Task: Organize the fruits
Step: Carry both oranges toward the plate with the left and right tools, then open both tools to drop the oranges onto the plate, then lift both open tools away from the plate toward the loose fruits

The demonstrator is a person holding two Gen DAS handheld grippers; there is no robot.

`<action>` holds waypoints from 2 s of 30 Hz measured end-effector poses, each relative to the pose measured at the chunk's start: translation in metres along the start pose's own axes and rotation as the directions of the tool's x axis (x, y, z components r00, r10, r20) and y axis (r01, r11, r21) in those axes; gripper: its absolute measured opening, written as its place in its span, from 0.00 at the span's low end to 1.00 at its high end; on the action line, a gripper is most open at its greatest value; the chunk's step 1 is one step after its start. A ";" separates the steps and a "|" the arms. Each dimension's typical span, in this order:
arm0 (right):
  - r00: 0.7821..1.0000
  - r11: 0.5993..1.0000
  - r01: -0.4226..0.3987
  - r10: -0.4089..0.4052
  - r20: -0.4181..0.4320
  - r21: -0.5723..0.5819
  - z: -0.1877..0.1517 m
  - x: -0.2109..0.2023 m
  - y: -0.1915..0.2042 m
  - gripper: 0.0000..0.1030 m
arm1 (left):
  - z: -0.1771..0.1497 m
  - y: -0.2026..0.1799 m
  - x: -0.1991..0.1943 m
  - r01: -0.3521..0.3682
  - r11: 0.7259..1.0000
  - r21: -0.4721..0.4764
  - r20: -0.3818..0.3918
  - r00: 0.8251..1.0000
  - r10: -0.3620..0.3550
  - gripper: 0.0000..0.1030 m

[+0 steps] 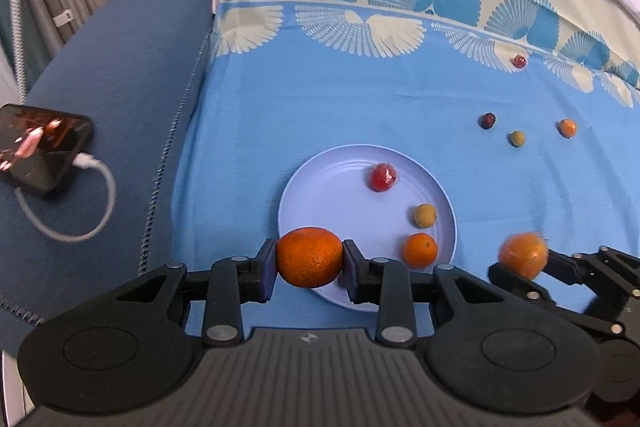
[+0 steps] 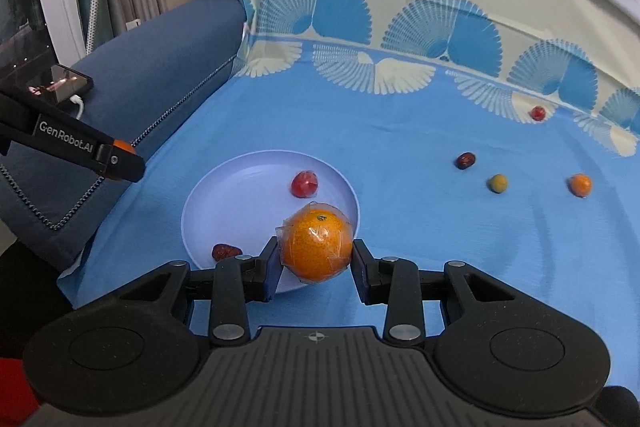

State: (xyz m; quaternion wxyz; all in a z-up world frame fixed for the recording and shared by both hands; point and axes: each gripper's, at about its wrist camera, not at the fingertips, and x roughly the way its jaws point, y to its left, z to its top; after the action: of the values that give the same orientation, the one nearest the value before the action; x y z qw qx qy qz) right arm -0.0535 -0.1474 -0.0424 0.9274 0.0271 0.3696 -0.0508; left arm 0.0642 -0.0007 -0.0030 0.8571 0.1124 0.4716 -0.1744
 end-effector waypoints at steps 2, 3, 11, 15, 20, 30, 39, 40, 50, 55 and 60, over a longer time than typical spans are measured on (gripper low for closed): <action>1.000 1.000 -0.006 0.006 -0.014 0.008 0.003 0.012 -0.001 0.37 | 0.005 -0.002 0.010 0.001 1.000 0.011 -0.008 1.000 -0.001 0.36; 1.000 1.000 -0.009 0.009 -0.020 0.010 0.005 0.018 -0.001 0.37 | 0.008 -0.003 0.016 0.001 1.000 0.016 -0.012 1.000 -0.001 0.36; 0.998 0.998 -0.056 0.057 -0.039 0.005 0.015 0.061 -0.001 0.37 | 0.025 -0.006 0.059 -0.003 0.999 0.036 -0.051 0.999 0.005 0.36; 0.996 0.998 -0.066 0.065 -0.068 -0.018 0.015 0.082 0.001 0.37 | 0.030 -0.010 0.084 -0.007 0.999 0.054 -0.079 0.997 0.012 0.36; 0.994 0.997 -0.063 0.058 -0.095 -0.050 0.012 0.107 0.005 0.37 | 0.036 -0.015 0.117 0.004 0.997 0.074 -0.106 0.994 0.004 0.36; 0.995 0.993 -0.060 0.051 -0.090 -0.098 0.016 0.105 0.005 0.89 | 0.035 -0.009 0.092 -0.034 0.995 0.092 -0.054 0.998 0.039 1.00; 0.993 0.998 -0.059 0.057 -0.107 -0.011 -0.008 0.034 0.007 0.95 | -0.020 0.009 0.026 -0.104 0.994 0.043 -0.094 0.990 0.107 1.00; 0.994 0.998 -0.055 0.054 -0.097 -0.008 -0.010 0.025 0.008 0.96 | -0.024 0.010 0.020 -0.113 0.993 0.043 -0.106 0.987 0.117 1.00; 0.997 1.000 -0.001 0.002 0.071 -0.006 -0.018 -0.052 0.026 0.99 | -0.055 0.008 -0.052 -0.146 0.989 0.004 -0.022 0.989 0.146 1.00; 0.988 0.999 0.020 -0.015 0.156 -0.030 -0.025 -0.088 0.029 0.99 | -0.069 -0.010 -0.069 -0.115 0.993 0.022 0.002 0.993 0.115 1.00; 0.978 0.999 0.040 -0.037 0.203 -0.012 -0.030 -0.108 0.027 0.99 | -0.075 -0.021 -0.090 -0.112 0.993 0.042 0.055 0.992 0.110 1.00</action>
State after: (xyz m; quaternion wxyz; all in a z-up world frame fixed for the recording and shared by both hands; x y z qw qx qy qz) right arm -0.1487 -0.1100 0.0104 0.9592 0.0073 0.2740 -0.0685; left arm -0.0464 0.0242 0.0332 0.8749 0.1531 0.4378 -0.1398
